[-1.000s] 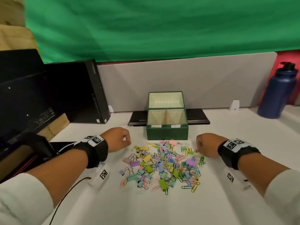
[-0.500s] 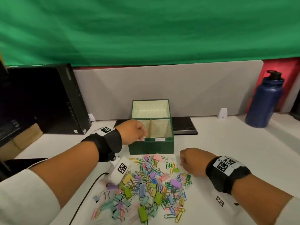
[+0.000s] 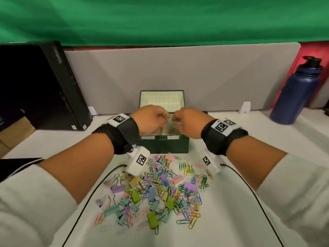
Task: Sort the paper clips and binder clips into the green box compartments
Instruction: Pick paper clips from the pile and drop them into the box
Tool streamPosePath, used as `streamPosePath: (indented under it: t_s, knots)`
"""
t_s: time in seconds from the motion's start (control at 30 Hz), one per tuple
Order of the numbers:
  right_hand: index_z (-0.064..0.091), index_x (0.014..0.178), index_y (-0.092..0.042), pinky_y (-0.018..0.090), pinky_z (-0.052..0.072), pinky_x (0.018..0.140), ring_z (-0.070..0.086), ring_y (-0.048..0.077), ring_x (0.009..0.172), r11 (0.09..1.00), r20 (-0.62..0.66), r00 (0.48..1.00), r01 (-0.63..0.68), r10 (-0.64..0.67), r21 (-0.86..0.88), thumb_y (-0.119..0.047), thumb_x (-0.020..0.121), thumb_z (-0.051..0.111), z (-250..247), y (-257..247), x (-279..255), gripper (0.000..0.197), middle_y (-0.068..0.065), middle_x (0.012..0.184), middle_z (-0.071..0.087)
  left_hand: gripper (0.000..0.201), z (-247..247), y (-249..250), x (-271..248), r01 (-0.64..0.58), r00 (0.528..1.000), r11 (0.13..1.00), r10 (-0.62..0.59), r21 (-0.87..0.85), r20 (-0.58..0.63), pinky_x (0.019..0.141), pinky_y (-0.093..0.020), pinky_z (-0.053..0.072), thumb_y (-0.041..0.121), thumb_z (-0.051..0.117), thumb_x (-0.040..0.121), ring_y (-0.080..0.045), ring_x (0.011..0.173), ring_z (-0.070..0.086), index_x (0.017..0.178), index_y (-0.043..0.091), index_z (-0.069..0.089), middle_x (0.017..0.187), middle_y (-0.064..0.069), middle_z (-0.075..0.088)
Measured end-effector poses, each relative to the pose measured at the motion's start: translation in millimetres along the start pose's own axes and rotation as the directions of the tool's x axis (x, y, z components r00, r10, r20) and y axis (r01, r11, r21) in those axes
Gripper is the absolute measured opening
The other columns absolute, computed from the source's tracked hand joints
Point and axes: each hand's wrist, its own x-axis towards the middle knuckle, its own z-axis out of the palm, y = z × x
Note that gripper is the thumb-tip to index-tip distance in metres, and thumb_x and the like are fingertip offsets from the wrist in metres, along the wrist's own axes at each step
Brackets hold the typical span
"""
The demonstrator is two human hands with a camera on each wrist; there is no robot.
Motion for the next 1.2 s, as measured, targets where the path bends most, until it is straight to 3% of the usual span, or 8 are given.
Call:
streamPosePath:
  t_s: [0.07, 0.17, 0.27, 0.33, 0.5, 0.77, 1.0, 1.2]
  knots:
    - [0.062, 0.128, -0.024, 0.035, 0.047, 0.092, 0.057, 0.025, 0.114, 0.995, -0.089, 0.994, 0.062, -0.069, -0.079, -0.018, 0.094, 0.057, -1.5, -2.0, -6.4, 0.035, 0.001, 0.131, 0.056, 0.022, -10.0, -13.3, -35.0, -0.119, 0.989, 0.976, 0.132, 0.180, -0.060, 0.080, -0.021, 0.052, 0.012, 0.057, 0.093, -0.004, 0.089, 0.065, 0.106, 0.024, 0.071, 0.096, 0.012, 0.070]
    - [0.069, 0.113, -0.025, 0.040, 0.052, 0.087, 0.059, 0.023, 0.099, 0.978, -0.177, 0.964, 0.187, -0.200, -0.088, -0.015, 0.096, 0.051, 3.3, -0.7, -38.6, 0.026, 0.000, 0.113, 0.062, 0.016, -21.3, -49.6, -91.3, -0.144, 0.989, 0.909, 0.125, 0.391, 0.075, 0.078, -0.018, 0.049, 0.025, 0.060, 0.094, 0.001, 0.087, 0.061, 0.104, 0.035, 0.068, 0.097, 0.018, 0.066]
    - [0.066, 0.110, -0.033, 0.033, 0.053, 0.086, 0.058, 0.015, 0.092, 0.980, 0.099, 0.987, 0.138, -0.125, -0.140, -0.026, 0.099, 0.049, 21.5, 9.9, -77.9, 0.022, -0.007, 0.110, 0.061, 0.017, -26.4, -90.1, -136.8, -0.083, 0.982, 0.822, -0.028, 0.563, 0.185, 0.077, -0.017, 0.047, 0.030, 0.056, 0.094, 0.003, 0.085, 0.057, 0.105, 0.038, 0.067, 0.098, 0.020, 0.063]
    - [0.061, 0.115, -0.036, 0.031, 0.050, 0.089, 0.056, 0.013, 0.096, 0.978, 0.245, 0.969, 0.056, -0.005, -0.202, -0.038, 0.097, 0.051, 33.2, 20.9, -98.3, 0.021, -0.009, 0.113, 0.059, 0.012, -27.1, -105.9, -162.1, -0.047, 0.982, 0.817, -0.068, 0.574, 0.177, 0.070, -0.012, 0.042, 0.032, 0.058, 0.093, 0.006, 0.080, 0.054, 0.099, 0.037, 0.067, 0.091, 0.022, 0.061]
    - [0.059, 0.114, -0.038, 0.023, 0.044, 0.086, 0.054, 0.009, 0.095, 0.979, 0.354, 0.925, -0.070, 0.135, -0.191, -0.043, 0.093, 0.061, 41.3, 33.6, -116.5, 0.022, -0.013, 0.104, 0.057, 0.014, -23.2, -115.2, -207.1, 0.003, 0.986, 0.862, -0.085, 0.507, 0.140, 0.070, -0.028, 0.052, 0.044, 0.060, 0.079, -0.002, 0.073, 0.058, 0.081, 0.035, 0.070, 0.079, 0.017, 0.064]
    - [0.053, 0.081, -0.032, 0.022, 0.043, 0.068, 0.057, 0.013, 0.080, 0.980, 0.270, 0.948, -0.130, 0.166, -0.148, -0.020, 0.092, 0.056, 47.8, 33.2, -111.3, 0.016, -0.008, 0.088, 0.062, 0.019, 3.4, -101.9, -216.8, -0.082, 0.974, 0.797, -0.064, 0.599, 0.218, 0.065, -0.018, 0.041, 0.048, 0.069, 0.082, -0.002, 0.076, 0.054, 0.093, 0.033, 0.066, 0.088, 0.016, 0.060]
    - [0.046, 0.099, -0.029, 0.026, 0.043, 0.062, 0.058, 0.019, 0.078, 0.981, 0.206, 0.959, -0.190, 0.194, -0.040, -0.019, 0.102, 0.039, 45.0, 26.5, -112.2, 0.012, 0.000, 0.088, 0.060, 0.023, 17.0, -105.3, -228.3, -0.191, 0.956, 0.755, -0.002, 0.627, 0.293, 0.077, -0.023, 0.047, 0.050, 0.057, 0.090, -0.003, 0.087, 0.057, 0.106, 0.038, 0.068, 0.101, 0.018, 0.060]
    - [0.053, 0.101, -0.032, 0.027, 0.045, 0.077, 0.059, 0.017, 0.089, 0.992, 0.280, 0.952, -0.115, 0.124, -0.049, -0.044, 0.101, 0.046, 51.5, 28.1, -99.1, 0.014, -0.006, 0.099, 0.059, 0.014, 8.5, -103.5, -220.1, -0.213, 0.956, 0.790, 0.048, 0.575, 0.288, 0.072, -0.028, 0.051, 0.036, 0.051, 0.087, -0.005, 0.076, 0.057, 0.085, 0.030, 0.063, 0.089, 0.015, 0.058]
